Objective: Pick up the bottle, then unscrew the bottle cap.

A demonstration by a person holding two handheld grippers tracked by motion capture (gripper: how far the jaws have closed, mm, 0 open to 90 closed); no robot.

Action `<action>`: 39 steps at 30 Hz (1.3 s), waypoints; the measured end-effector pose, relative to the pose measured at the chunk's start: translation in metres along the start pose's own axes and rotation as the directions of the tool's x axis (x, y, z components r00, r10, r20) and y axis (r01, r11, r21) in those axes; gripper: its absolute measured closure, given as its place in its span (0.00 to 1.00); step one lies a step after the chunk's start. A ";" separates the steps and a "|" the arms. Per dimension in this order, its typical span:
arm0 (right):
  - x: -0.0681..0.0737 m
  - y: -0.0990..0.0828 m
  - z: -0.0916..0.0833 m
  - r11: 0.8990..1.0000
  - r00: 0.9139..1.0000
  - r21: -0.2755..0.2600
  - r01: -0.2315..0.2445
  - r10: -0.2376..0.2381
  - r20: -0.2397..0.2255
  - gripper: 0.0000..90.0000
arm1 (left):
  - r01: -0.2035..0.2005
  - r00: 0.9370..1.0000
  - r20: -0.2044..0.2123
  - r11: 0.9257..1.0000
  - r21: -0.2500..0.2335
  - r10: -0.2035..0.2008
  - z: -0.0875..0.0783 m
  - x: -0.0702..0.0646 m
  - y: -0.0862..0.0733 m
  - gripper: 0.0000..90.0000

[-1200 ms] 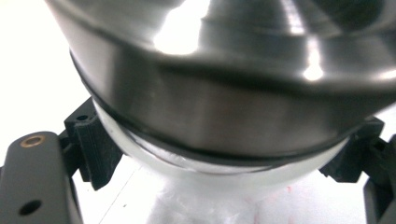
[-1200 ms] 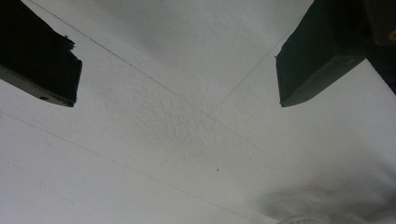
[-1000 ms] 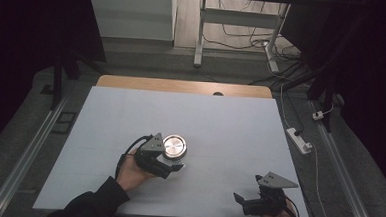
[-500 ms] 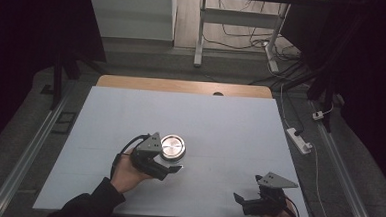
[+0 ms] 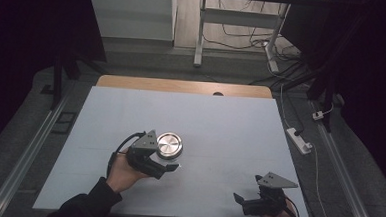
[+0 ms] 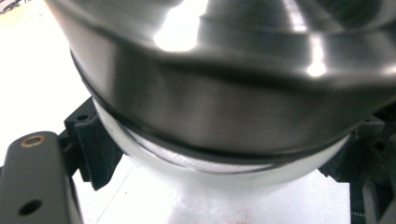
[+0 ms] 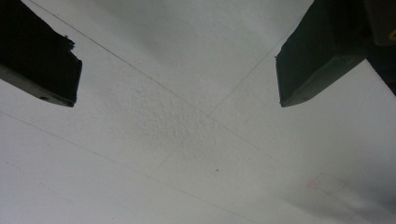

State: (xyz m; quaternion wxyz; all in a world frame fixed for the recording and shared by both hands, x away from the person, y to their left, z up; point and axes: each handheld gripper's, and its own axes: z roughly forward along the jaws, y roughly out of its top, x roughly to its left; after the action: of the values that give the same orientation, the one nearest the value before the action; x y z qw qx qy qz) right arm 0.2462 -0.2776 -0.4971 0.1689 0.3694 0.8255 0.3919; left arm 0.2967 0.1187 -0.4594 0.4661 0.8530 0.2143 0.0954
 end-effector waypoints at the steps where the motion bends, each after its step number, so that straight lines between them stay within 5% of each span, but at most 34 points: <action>1: 0.000 0.000 0.000 1.000 1.000 0.000 0.000 0.000 0.000 0.00 | -0.001 1.000 -0.001 1.000 0.001 0.001 0.000 0.000 0.000 0.17; 39: 0.011 0.013 0.000 0.998 0.996 -0.059 0.006 -0.011 -0.092 0.00 | -0.007 1.000 0.006 1.000 0.007 0.007 0.001 -0.001 0.000 0.17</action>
State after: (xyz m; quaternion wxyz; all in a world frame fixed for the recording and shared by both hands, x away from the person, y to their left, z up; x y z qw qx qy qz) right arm 0.2450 -0.2642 -0.4864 0.1432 0.3423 0.8221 0.4318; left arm 0.2961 0.1169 -0.4598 0.4636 0.8557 0.2103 0.0935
